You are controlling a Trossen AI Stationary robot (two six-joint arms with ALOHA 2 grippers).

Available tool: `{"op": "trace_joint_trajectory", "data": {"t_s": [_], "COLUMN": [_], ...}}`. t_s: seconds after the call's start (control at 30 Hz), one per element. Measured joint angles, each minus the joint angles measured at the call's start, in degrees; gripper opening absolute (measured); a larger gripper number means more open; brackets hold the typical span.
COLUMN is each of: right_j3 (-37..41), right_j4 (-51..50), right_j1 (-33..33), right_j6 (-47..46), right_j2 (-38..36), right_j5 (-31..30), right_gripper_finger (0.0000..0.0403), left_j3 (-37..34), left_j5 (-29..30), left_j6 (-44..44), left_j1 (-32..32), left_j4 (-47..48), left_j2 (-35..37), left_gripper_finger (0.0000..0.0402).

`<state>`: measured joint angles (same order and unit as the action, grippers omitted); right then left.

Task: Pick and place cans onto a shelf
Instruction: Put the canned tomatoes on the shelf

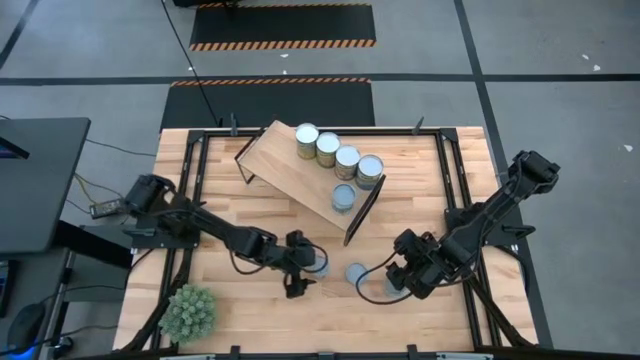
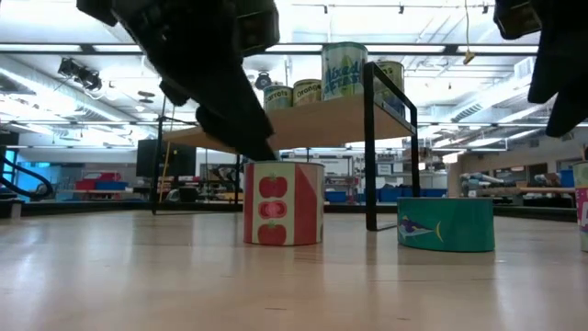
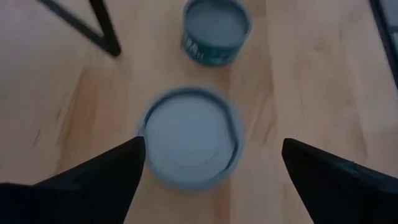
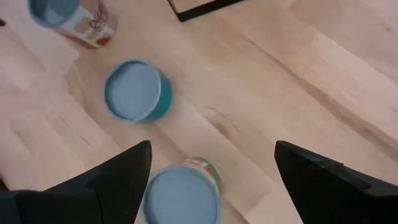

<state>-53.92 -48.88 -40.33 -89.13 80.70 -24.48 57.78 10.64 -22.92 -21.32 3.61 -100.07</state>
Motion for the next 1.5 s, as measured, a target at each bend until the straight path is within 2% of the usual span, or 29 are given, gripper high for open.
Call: {"op": "trace_joint_trajectory", "data": {"t_s": [0.23,0.4,0.53,0.63,0.73,0.9,1.1,1.5], "right_j3": [0.01,0.01,0.01,0.01,0.01,0.01,0.01,0.01], "right_j4": [-0.28,0.32,0.22,0.14,0.18,0.42,0.39,0.34], "right_j1": [-1.01,-1.34,-1.30,-1.30,-1.30,-1.30,-1.30,-1.29], "right_j6": [-0.79,-1.31,-1.35,-1.35,-1.91,-2.46,-2.49,-3.91], "right_j2": [0.26,0.78,0.86,0.86,0.86,0.86,0.86,0.86], "right_j5": [-0.38,-0.43,-0.58,-0.56,-1.13,-1.61,-2.03,-3.12], "right_gripper_finger": [0.0347,0.0347,0.0347,0.0347,0.0347,0.0347,0.0347,0.0347], "left_j3": [0.94,1.21,2.99,4.41,5.33,5.29,5.30,5.22], "left_j5": [3.55,3.23,3.28,5.21,6.27,6.01,-0.53,-0.73], "left_j6": [2.24,2.80,6.58,9.84,9.13,7.09,7.07,9.65], "left_j1": [-0.20,-0.32,-1.02,-1.24,-0.31,2.33,4.70,4.05], "left_j4": [0.66,0.91,0.72,2.30,4.20,5.76,6.38,9.03], "left_j2": [-2.38,-2.14,-1.81,-1.81,-1.81,-1.88,-2.85,-6.01], "left_gripper_finger": [0.0385,0.0385,0.0385,0.0385,0.0385,0.0385,0.0385,0.0381]}}
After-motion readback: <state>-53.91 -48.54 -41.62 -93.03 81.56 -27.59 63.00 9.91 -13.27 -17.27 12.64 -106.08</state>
